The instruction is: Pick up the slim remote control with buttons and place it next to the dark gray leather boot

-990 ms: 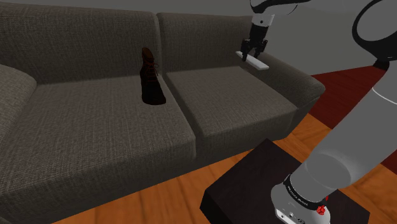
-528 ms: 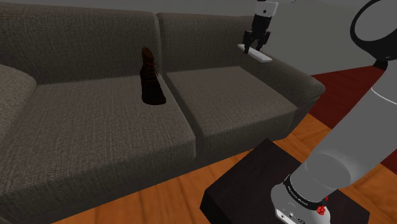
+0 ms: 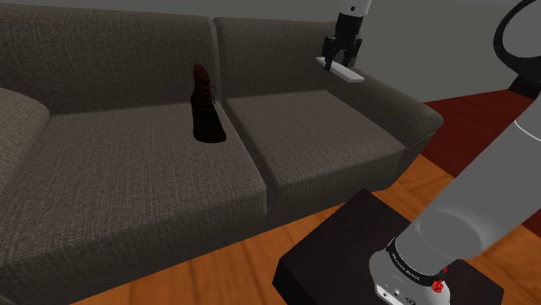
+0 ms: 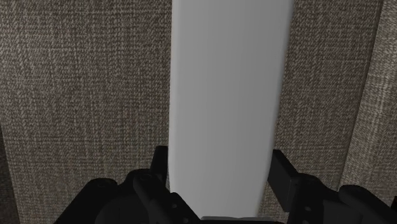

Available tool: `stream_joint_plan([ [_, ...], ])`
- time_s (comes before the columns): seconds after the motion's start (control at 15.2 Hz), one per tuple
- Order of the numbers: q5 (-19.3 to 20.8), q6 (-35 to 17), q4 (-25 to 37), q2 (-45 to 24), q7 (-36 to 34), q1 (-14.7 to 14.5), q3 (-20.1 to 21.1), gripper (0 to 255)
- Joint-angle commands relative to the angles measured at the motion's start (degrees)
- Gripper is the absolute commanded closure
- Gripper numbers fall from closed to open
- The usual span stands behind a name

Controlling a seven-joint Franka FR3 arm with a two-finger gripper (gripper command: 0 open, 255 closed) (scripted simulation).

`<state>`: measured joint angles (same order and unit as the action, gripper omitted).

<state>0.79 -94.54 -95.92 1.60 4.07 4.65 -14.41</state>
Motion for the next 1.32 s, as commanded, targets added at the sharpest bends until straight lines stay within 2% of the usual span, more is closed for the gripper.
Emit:
stream_joint_plan([
  [0.0, 0.1, 0.3, -0.3, 0.6, -2.9, -1.4, 1.5, 255],
  [0.66, 0.0, 0.2, -2.1, 2.2, -16.8, -7.9, 8.8, 255],
  [1.25, -0.3, 1.1, 2.4, -1.5, -29.1, -13.7, 15.3, 255],
])
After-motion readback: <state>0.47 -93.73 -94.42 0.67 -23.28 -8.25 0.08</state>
